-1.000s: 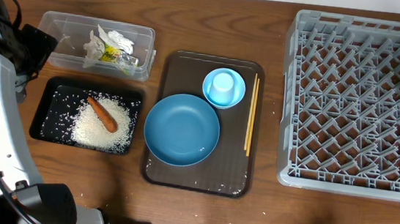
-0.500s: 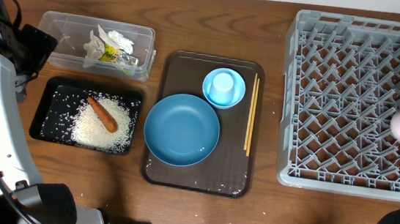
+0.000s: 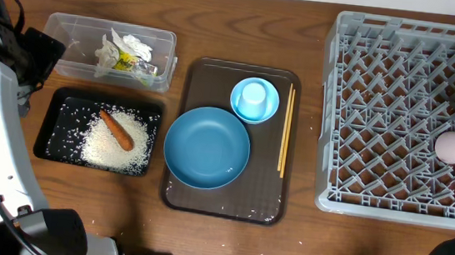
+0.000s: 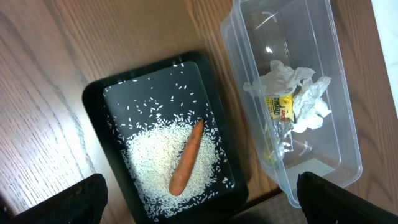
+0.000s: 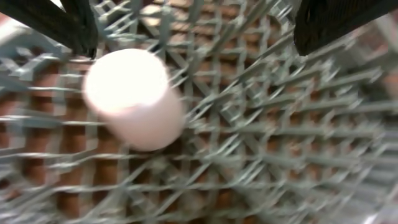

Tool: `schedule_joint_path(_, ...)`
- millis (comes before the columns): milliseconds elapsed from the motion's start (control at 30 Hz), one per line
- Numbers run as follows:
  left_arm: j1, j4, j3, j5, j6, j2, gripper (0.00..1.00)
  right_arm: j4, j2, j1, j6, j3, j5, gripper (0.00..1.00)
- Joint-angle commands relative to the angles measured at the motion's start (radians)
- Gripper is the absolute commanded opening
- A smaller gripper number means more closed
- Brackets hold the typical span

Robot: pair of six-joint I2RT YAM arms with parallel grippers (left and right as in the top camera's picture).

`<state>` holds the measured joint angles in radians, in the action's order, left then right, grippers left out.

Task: Sort waste into correct bins and load items into the dishwasher rack
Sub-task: 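Carry the white cup into the dish rack and release it, then return the right gripper and grasp the light blue cup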

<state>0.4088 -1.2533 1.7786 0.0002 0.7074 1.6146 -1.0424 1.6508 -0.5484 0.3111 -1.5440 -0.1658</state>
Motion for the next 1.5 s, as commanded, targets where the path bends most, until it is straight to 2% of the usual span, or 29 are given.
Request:
schedule_joint_path(0,0.003,-0.003,0.003,-0.009,0.009,0.004,0.99,-0.01,-0.036,0.058,-0.094,-0.012,-0.224,0.98)
schedule_joint_path(200,0.003,-0.003,0.003,-0.009,0.009,0.004,0.99,0.021,-0.045,0.294,-0.137,-0.012,-0.25,0.98)
schedule_joint_path(433,0.003,-0.003,0.003,-0.009,0.009,0.004,0.99,0.174,0.018,0.654,-0.088,-0.012,-0.07,0.97)
schedule_joint_path(700,0.003,-0.003,0.003,-0.009,0.009,0.004,0.99,0.377,0.183,0.926,-0.033,-0.012,0.068,0.97)
schedule_joint_path(933,0.003,-0.003,0.003,-0.009,0.009,0.004,0.99,0.465,0.317,1.052,-0.026,-0.012,0.129,0.96)
schedule_joint_path(1067,0.003,-0.003,0.003,-0.009,0.009,0.004,0.99,0.468,0.351,1.107,0.015,-0.012,0.23,0.95)
schedule_joint_path(1467,0.003,-0.003,0.003,-0.009,0.009,0.004,0.99,0.454,0.396,1.152,0.089,-0.012,0.312,0.88)
